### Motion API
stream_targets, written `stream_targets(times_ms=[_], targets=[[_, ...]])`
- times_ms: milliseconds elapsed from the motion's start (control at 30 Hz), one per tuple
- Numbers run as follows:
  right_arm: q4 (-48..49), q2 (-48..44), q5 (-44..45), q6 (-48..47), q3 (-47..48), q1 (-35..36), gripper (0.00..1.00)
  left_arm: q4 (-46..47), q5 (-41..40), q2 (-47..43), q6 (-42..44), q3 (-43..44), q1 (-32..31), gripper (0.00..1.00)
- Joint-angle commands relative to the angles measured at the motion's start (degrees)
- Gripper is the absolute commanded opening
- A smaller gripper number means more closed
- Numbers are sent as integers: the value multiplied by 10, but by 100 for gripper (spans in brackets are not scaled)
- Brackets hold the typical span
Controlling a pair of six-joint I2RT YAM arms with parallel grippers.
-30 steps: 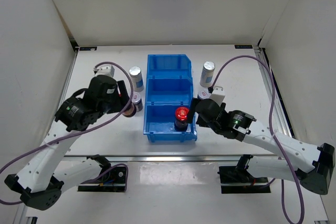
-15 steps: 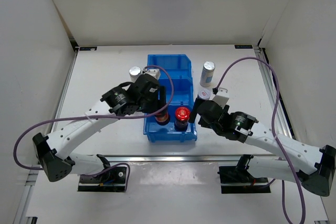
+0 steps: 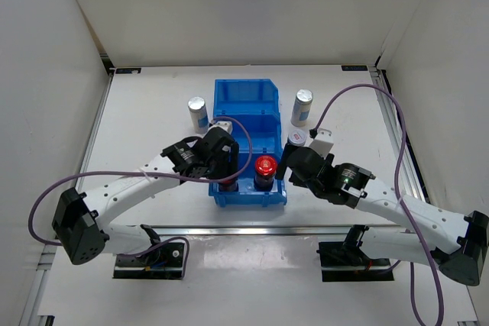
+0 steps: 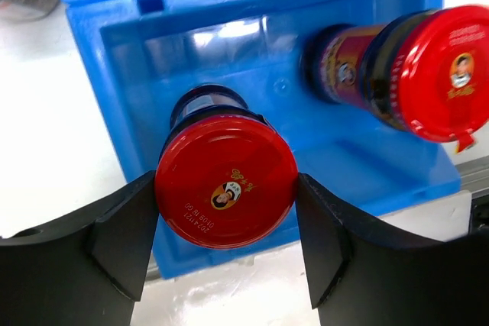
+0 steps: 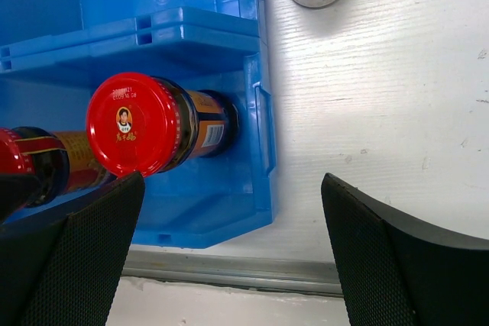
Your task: Organize the condiment bottles
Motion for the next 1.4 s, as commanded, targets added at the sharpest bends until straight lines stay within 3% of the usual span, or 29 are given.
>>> stream_targets(times_ms=[0,33,67,100,367,500,567,700,833,1000,1167,1367], targets=[[4,-9,21,14,1,1,99,85,-13,-21,3,7,-2,59],[4,-9,21,14,1,1,99,85,-13,-21,3,7,-2,66],[4,-9,21,14,1,1,99,85,-13,-21,3,7,-2,89],[4,-9,21,14,1,1,99,85,-18,-21,9,12,-2,100],[4,-9,21,14,1,1,99,27,-99,-79,129,148,31,100],[4,-9,21,14,1,1,99,21,-147,-134,169,146,167,100],[4,-9,21,14,1,1,99,32,-84,-134,203,126,265,100],[4,-4,21,14,6,1,99,46,47,-70,218,83,370,100],[4,-4,16,8,6,1,99,132,144,-63,213,29,378,100],[4,-4,16,8,6,1,99,157,207,-19,219,12,389,100],[4,15,11,-2,17,1,99,200,226,-3,233,-27,389,100],[4,42,6,-13,34,1,99,200,263,69,239,-4,389,100]])
